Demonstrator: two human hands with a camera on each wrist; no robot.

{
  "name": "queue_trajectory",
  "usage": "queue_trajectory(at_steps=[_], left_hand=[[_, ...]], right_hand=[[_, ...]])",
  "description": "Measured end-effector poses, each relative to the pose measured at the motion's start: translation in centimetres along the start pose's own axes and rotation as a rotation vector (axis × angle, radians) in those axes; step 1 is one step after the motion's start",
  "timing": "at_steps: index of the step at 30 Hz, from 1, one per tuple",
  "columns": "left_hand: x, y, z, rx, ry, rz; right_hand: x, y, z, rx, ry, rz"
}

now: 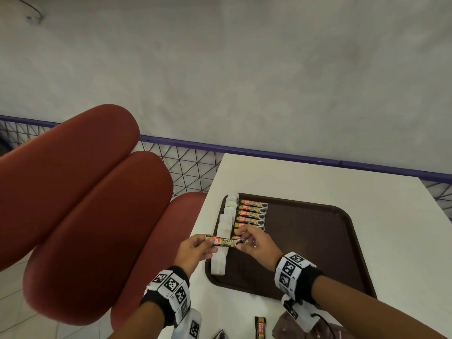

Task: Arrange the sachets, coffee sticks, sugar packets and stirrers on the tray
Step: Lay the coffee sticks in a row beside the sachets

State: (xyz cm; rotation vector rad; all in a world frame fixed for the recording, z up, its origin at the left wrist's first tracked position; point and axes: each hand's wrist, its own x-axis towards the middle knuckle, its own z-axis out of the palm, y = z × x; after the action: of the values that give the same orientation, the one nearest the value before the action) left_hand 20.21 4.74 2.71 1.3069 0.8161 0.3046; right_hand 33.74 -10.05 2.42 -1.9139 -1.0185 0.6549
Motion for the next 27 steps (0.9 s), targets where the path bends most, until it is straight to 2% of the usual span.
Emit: queue_trajectory(at_steps=[3,6,10,17,22,27], left_hand=[[0.0,-0.2,0.3,-0.011,-0.006,-0.024],[-0.1,-0.6,0.5,-0.041,-0.007,-0.052],[-0.1,-1.0,-0.1,-0.078,0.053,-0.077],[-0.2,-2.3,-2.1,-0.01,0.098,-0.104],[-0.5,-2.9,-2.9,0.035,0.092,-0.113],[-0.9,-3.4,-3.6,0.102,0.052,-0.114]], right_hand=[[-0.3,0.2,0.1,-0.227,-0.014,-0.044],[-0.6,0.7,-0.1,-0.312,0.058,-0.097],[-0.8,2.3,-0.9,-0.405,0.187,-0.005],[-1.1,4.2,-1.4,-0.636,0.045,0.212],[-0.4,4.3,-0.1,-0.729,0.024,0.243],[0.2,4.3,0.4,-0.76,0.063,0.243]])
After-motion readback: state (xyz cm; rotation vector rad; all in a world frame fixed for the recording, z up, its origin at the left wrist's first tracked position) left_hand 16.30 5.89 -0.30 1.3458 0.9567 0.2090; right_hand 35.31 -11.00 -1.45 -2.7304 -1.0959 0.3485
